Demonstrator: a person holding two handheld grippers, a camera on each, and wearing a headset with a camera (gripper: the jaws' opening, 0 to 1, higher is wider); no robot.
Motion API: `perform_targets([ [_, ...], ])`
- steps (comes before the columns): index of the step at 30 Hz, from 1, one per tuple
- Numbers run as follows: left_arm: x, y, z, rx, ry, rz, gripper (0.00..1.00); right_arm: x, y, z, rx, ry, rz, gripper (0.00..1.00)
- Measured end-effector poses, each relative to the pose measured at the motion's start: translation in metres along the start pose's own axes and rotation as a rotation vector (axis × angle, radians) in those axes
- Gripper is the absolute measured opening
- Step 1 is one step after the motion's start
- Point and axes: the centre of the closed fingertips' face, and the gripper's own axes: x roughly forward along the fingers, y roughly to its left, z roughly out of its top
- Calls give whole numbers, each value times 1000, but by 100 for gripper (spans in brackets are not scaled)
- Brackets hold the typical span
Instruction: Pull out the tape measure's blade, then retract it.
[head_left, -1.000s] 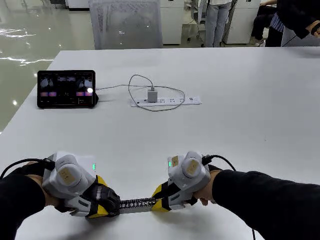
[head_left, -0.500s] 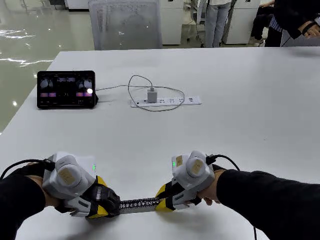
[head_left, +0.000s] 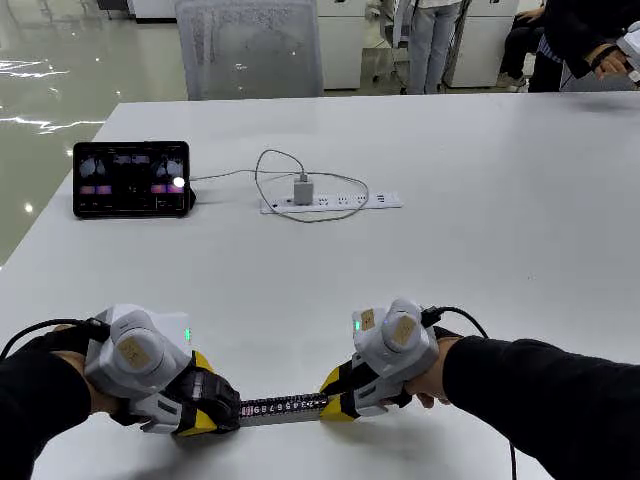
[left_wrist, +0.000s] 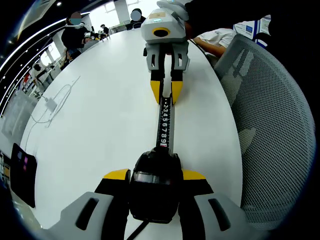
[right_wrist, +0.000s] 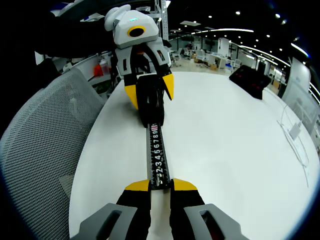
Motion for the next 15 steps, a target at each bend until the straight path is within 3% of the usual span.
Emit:
perform_targets([
  [15,1,0,0,1,-2,2,32,-5,-2,-6,6,5,-5,10],
])
